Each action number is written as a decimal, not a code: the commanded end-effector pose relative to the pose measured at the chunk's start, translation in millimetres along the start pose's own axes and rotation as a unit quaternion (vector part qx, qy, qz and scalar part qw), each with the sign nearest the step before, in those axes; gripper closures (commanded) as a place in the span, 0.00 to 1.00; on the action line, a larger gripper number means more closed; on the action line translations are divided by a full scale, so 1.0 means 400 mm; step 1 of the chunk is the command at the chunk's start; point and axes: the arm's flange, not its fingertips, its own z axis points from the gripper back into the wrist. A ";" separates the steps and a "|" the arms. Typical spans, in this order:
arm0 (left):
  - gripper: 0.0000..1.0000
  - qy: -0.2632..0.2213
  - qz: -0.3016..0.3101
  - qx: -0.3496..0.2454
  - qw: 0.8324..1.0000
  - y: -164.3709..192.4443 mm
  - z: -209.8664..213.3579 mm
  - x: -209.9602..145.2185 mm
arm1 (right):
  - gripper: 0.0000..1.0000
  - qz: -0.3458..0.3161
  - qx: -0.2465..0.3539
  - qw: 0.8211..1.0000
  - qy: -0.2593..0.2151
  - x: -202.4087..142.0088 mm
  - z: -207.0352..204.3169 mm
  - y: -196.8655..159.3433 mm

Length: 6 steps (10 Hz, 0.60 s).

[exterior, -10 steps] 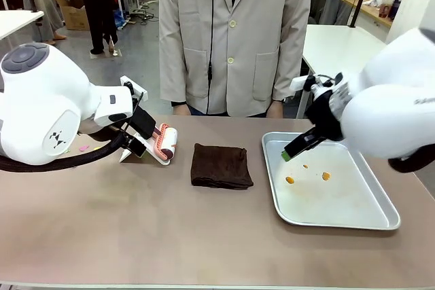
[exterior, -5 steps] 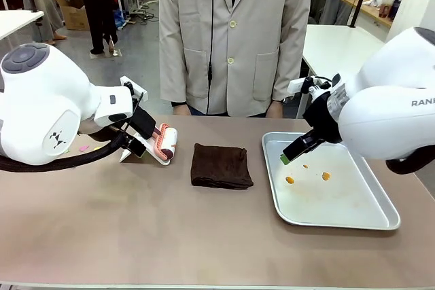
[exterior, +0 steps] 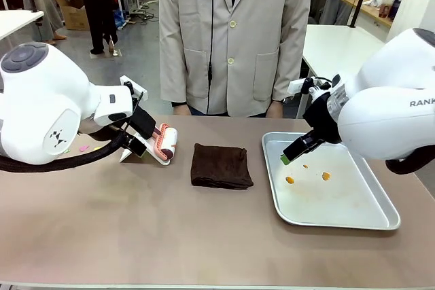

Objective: Clean the surface of the table.
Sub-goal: Hold the Lint Roller with your left hand and the towel with your right hand.

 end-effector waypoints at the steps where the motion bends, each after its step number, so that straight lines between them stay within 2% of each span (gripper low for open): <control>1: 0.00 -0.016 0.008 -0.089 0.996 0.063 0.101 -0.018 | 0.00 -0.034 0.043 0.998 0.009 0.003 0.046 -0.018; 2: 0.00 0.004 0.020 -0.136 0.991 0.099 0.180 -0.036 | 0.00 -0.072 0.078 0.994 0.032 0.005 0.103 -0.051; 3: 0.00 0.017 0.053 -0.151 0.987 0.145 0.296 -0.068 | 0.00 -0.129 0.101 0.986 0.028 -0.002 0.182 -0.102; 4: 0.00 0.003 0.063 -0.168 0.984 0.160 0.362 -0.083 | 0.00 -0.166 0.128 0.977 0.027 -0.009 0.233 -0.137; 6: 0.00 -0.043 0.087 -0.246 0.964 0.215 0.445 -0.112 | 0.00 -0.258 0.221 0.940 0.014 -0.055 0.328 -0.211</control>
